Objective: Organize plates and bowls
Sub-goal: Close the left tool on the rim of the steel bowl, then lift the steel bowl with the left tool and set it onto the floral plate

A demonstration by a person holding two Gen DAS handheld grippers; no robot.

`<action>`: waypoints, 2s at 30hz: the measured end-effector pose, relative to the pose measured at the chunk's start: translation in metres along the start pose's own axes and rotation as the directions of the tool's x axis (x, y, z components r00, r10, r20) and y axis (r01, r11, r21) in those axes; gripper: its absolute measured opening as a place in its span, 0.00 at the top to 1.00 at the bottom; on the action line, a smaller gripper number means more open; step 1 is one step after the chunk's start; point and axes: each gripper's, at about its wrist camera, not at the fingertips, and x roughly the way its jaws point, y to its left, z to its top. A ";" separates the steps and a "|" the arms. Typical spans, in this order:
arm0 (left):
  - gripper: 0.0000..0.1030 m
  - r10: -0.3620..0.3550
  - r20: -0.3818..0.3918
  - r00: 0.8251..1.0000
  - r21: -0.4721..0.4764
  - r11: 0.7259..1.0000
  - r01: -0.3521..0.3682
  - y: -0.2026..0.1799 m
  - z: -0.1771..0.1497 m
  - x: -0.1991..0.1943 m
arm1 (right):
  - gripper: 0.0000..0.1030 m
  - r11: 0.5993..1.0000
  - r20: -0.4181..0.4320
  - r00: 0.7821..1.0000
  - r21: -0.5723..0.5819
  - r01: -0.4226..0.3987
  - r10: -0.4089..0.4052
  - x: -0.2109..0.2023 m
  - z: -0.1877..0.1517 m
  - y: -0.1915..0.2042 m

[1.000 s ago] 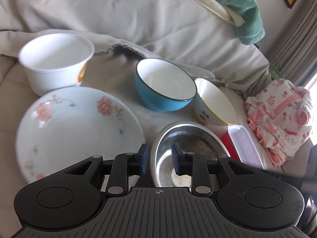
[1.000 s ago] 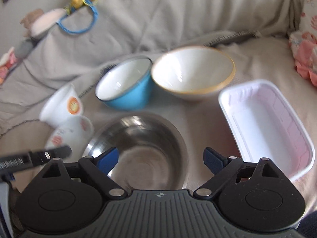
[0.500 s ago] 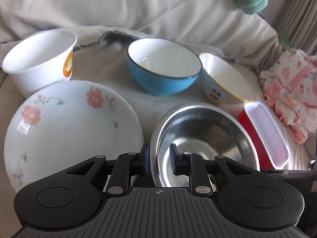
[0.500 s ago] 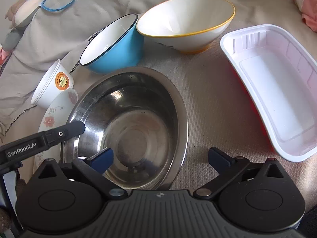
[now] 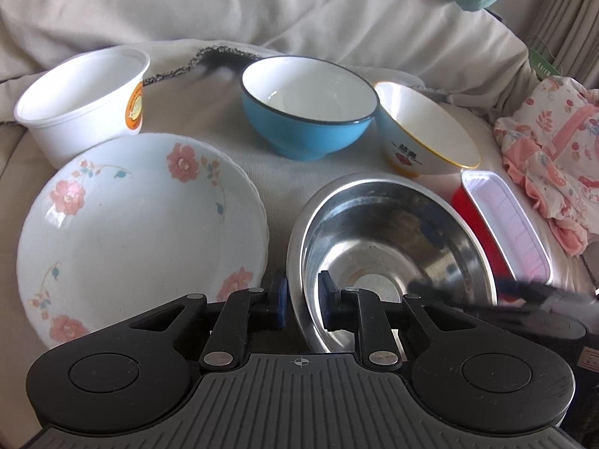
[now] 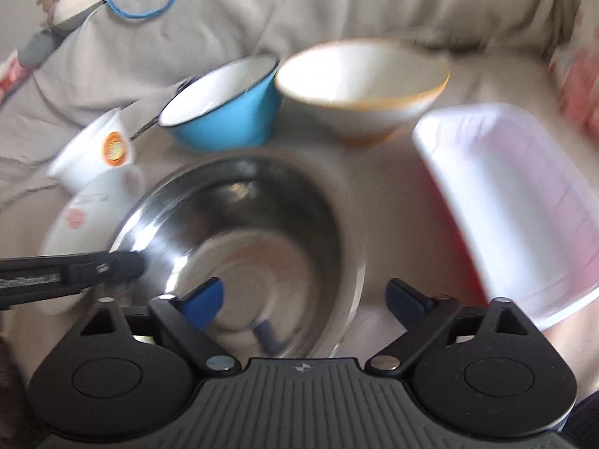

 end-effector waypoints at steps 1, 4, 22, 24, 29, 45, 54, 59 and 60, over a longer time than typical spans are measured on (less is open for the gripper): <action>0.80 0.000 -0.001 1.000 -0.001 1.000 0.000 0.000 0.000 -0.001 | 0.17 0.999 0.041 0.999 -0.024 0.032 -0.031 -0.005 0.000 0.002; 0.80 -0.003 -0.005 1.000 -0.012 1.000 0.003 -0.001 -0.002 -0.002 | 0.45 1.000 0.067 0.998 -0.015 -0.015 0.016 -0.011 0.003 -0.002; 0.82 -0.132 -0.103 0.986 -0.118 0.986 0.119 0.012 -0.039 -0.011 | 0.49 0.986 -0.089 0.985 0.091 -0.140 0.148 -0.023 -0.012 -0.021; 0.80 -0.119 -0.090 0.989 -0.106 0.988 0.109 0.009 -0.039 -0.013 | 0.50 0.983 -0.110 0.981 0.111 -0.145 0.157 -0.020 -0.007 -0.018; 0.80 -0.136 0.041 0.990 -0.113 0.984 0.139 0.029 -0.006 -0.051 | 0.49 0.987 -0.010 0.987 0.031 -0.160 0.161 -0.049 0.027 0.010; 0.78 0.086 0.177 0.980 -0.295 0.955 -0.030 0.157 0.015 -0.060 | 0.49 0.965 -0.148 0.962 -0.095 -0.246 0.231 0.044 0.069 0.158; 0.77 0.071 0.129 0.989 -0.292 0.956 -0.031 0.163 0.007 -0.046 | 0.49 0.973 -0.118 0.979 -0.140 -0.181 0.165 0.054 0.066 0.168; 0.77 0.126 0.140 0.982 -0.273 0.958 -0.084 0.161 0.008 -0.043 | 0.50 0.968 -0.080 0.984 -0.180 -0.173 0.161 0.050 0.067 0.171; 0.77 0.151 0.140 0.979 -0.264 0.958 -0.110 0.160 0.008 -0.043 | 0.50 0.966 -0.076 0.983 -0.188 -0.177 0.165 0.049 0.067 0.172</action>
